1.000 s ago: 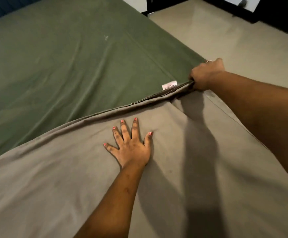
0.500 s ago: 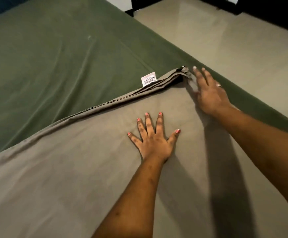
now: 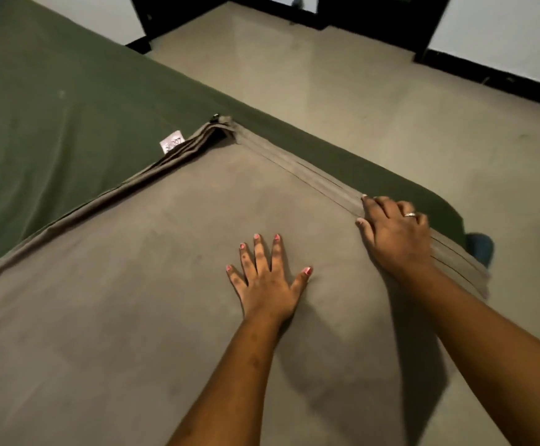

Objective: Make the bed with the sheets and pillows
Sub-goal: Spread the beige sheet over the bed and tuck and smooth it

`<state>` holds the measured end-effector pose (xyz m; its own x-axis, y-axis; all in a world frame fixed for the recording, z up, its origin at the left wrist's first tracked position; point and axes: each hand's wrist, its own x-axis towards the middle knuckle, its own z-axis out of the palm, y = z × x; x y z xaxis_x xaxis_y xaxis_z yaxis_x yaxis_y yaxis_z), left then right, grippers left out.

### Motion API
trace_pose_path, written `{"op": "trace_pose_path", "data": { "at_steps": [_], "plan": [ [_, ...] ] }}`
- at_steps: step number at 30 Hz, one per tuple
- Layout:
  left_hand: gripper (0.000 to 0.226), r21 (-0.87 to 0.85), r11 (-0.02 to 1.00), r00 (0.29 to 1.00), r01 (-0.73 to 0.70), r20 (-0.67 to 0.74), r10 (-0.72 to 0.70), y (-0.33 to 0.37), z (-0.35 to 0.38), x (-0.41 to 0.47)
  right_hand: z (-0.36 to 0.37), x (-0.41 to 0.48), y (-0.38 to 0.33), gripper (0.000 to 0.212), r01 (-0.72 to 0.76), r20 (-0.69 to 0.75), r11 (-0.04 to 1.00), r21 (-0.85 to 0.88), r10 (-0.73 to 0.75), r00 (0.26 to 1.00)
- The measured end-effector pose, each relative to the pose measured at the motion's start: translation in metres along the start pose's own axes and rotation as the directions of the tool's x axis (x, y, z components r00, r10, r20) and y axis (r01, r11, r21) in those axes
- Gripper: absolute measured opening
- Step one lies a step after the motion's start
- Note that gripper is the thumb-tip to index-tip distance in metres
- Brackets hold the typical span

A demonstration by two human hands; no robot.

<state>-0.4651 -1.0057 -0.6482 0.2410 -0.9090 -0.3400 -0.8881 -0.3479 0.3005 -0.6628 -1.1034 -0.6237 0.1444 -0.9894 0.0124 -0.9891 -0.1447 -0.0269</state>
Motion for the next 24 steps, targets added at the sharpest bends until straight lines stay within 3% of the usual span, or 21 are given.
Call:
{"op": "trace_pose_path", "data": {
  "at_steps": [5,9,11,14,17,19,21,22,23,24],
  "plan": [
    [0.099,0.010,0.993,0.983,-0.120,0.141,0.117,0.043,0.035,-0.095,-0.003,-0.083,0.065,0.061,-0.260,0.133,0.962,0.087,0.248,0.960],
    [0.101,0.059,0.996,0.981,-0.071,0.182,0.060,0.057,0.048,-0.124,-0.005,-0.098,0.094,0.079,-0.454,0.315,0.846,0.279,0.366,0.876],
    [0.098,0.073,0.997,0.981,-0.032,0.191,0.018,0.066,0.049,-0.128,-0.009,-0.096,0.100,0.082,-0.470,0.338,0.823,0.319,0.365,0.868],
    [0.103,0.062,0.997,0.977,0.041,0.208,-0.053,0.083,0.051,-0.126,-0.019,-0.090,0.105,0.072,-0.454,0.306,0.836,0.307,0.365,0.879],
    [0.109,-0.031,0.990,0.967,0.134,0.222,-0.124,0.105,0.048,-0.120,-0.034,-0.083,0.097,0.042,-0.447,0.277,0.752,0.485,0.353,0.894],
    [0.115,-0.144,0.986,0.966,0.080,0.255,-0.041,0.129,0.041,-0.114,-0.046,-0.079,0.086,0.021,-0.402,0.260,0.584,0.705,0.314,0.913],
    [0.118,-0.194,0.980,0.962,-0.037,0.258,0.087,0.162,0.033,-0.106,-0.063,-0.073,0.074,0.016,-0.406,0.387,0.172,0.897,0.137,0.912],
    [0.115,-0.234,0.971,0.972,-0.054,0.209,0.105,0.178,0.031,-0.101,-0.069,-0.070,0.072,0.020,-0.428,0.428,-0.041,0.903,-0.007,0.904],
    [0.100,-0.311,0.950,0.990,-0.021,0.126,0.063,0.191,0.029,-0.097,-0.069,-0.066,0.073,0.026,-0.442,0.428,-0.181,0.879,-0.110,0.897],
    [0.075,-0.405,0.914,1.000,0.019,0.005,-0.019,0.200,0.025,-0.091,-0.067,-0.062,0.077,0.029,-0.442,0.415,-0.254,0.860,-0.154,0.896]
  ]
}}
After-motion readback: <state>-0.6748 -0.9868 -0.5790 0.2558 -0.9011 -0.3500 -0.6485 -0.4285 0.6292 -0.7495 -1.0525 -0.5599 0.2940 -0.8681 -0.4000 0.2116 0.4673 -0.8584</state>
